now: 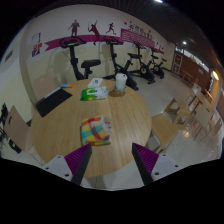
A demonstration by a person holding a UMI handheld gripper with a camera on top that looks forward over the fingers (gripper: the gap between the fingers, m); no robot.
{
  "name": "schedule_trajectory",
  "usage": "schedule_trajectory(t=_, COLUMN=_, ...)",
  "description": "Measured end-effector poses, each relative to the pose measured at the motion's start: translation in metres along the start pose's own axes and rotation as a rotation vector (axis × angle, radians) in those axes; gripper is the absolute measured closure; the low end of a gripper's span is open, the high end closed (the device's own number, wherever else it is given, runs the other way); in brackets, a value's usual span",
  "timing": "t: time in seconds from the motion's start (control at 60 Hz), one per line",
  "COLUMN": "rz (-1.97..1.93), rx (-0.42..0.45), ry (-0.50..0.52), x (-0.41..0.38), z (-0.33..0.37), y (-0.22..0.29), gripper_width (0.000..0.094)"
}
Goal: Fold towel
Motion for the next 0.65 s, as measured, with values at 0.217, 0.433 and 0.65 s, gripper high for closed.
schedule_trajectory(t=0.217, rz=-0.039, rx=0.018, ry=-0.017, x=0.001, z=0.084, y=-0.024, gripper_width=0.0080)
schedule_trajectory(t=0.433, rz=-0.037, rx=0.054, ry=0.005, x=-0.017, z=0.101, y=-0.025, gripper_width=0.0076)
schedule_trajectory(t=0.65, rz=-0.021, rx=0.073, ry=0.005, x=-0.024, z=0.107, y=-0.021, gripper_width=0.0075)
Point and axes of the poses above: the point between the fingertips, and its own axes, seen from behind it with the camera up: x to the right, y up, z backward, against the way the camera looks, the point moved 10 cm from there along z, backward, against the way the camera looks, and after that the axes turned 10 degrees about -y, right-handed, at the moved point
